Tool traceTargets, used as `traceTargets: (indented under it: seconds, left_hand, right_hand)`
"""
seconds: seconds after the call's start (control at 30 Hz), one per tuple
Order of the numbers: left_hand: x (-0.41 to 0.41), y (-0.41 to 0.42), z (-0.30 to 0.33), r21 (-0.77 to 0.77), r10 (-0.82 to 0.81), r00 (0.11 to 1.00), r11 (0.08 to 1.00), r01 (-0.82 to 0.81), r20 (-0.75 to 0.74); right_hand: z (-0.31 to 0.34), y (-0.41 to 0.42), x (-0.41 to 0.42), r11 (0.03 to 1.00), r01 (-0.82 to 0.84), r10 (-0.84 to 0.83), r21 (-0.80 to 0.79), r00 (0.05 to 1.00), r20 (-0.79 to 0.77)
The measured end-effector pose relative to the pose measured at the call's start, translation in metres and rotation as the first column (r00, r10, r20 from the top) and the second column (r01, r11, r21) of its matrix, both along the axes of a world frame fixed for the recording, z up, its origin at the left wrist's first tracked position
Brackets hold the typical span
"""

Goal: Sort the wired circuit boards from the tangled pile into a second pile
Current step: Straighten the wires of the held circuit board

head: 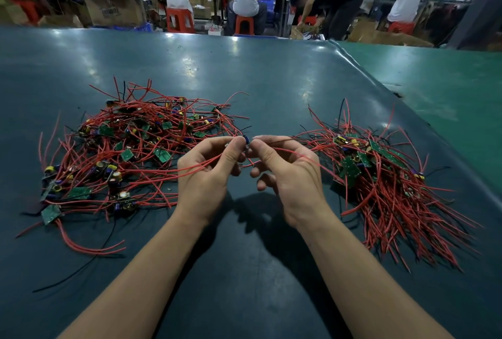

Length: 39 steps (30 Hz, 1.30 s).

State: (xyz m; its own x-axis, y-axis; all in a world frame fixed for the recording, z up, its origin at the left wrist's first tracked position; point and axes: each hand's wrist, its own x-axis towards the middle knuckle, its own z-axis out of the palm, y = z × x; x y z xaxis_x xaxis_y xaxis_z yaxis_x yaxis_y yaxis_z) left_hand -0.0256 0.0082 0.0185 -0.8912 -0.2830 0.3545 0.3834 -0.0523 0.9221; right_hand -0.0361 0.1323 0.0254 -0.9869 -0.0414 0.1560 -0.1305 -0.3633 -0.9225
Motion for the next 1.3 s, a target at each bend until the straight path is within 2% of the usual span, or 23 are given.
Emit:
traceTargets:
  seconds: [0.17,0.4,0.63,0.73,0.77,0.83,0.87,0.93,0.97,1.03,1.1,1.17,1.23,1.3]
  left_hand:
    - [-0.002,-0.001,0.000,0.073,-0.041,0.998,0.997,0.038,0.049]
    - [-0.003,-0.001,-0.004,0.013,-0.044,0.999,0.999,0.043,0.029]
    - [-0.011,-0.012,-0.004,0.236,-0.012,1.000,0.972,0.007,0.020]
    - [-0.013,-0.019,0.000,0.428,0.014,0.999,0.903,-0.027,0.034]
    - [-0.015,-0.021,0.001,0.492,0.015,0.999,0.870,-0.035,0.044]
    - [-0.014,-0.020,0.003,0.525,-0.022,0.998,0.851,-0.013,0.059]
    - [-0.012,-0.017,0.003,0.494,-0.063,0.996,0.869,0.024,0.062]
    - [-0.009,-0.010,0.002,0.380,-0.164,0.983,0.917,0.120,0.085]
    - [-0.007,-0.009,0.001,0.326,-0.196,0.974,0.933,0.150,0.115]
    - [-0.005,-0.009,0.001,0.271,-0.211,0.963,0.949,0.161,0.168]
    - [-0.005,-0.012,0.000,0.227,-0.188,0.966,0.963,0.146,0.175]
    - [-0.005,-0.012,-0.002,0.065,-0.100,0.986,0.994,0.092,0.130]
    - [-0.005,-0.014,-0.006,-0.181,0.068,0.997,0.982,-0.060,0.041]
    - [-0.006,-0.020,-0.011,-0.433,0.268,0.959,0.856,-0.281,-0.091]
  right_hand:
    - [0.000,-0.001,0.000,1.000,0.005,-0.005,0.000,1.000,-0.028]
    - [0.001,0.004,-0.005,0.975,0.212,-0.203,0.071,0.973,-0.113]
    - [0.014,0.028,-0.013,0.882,0.443,-0.454,-0.162,0.890,-0.036]
    - [0.017,0.037,-0.016,0.793,0.532,-0.539,-0.296,0.840,0.067]
    - [0.016,0.039,-0.018,0.784,0.544,-0.545,-0.299,0.834,0.088]
    - [0.013,0.033,-0.017,0.881,0.454,-0.453,-0.132,0.891,0.039]
    - [0.010,0.025,-0.013,0.946,0.323,-0.323,0.001,0.946,-0.018]
    - [0.001,0.007,-0.004,0.970,0.039,-0.003,0.241,0.989,-0.148]
    - [-0.002,0.002,0.001,0.947,-0.033,0.109,0.318,0.969,-0.222]
    - [-0.007,-0.001,0.003,0.915,-0.019,0.178,0.404,0.916,-0.360]
    - [-0.008,0.002,0.002,0.877,0.112,0.137,0.467,0.873,-0.468]
    - [-0.005,0.003,0.004,0.879,0.228,0.013,0.420,0.867,-0.498]
    - [0.001,0.004,0.004,0.935,0.300,-0.210,0.191,0.898,-0.387]
    - [0.009,0.011,0.000,0.899,0.425,-0.439,-0.109,0.867,-0.236]
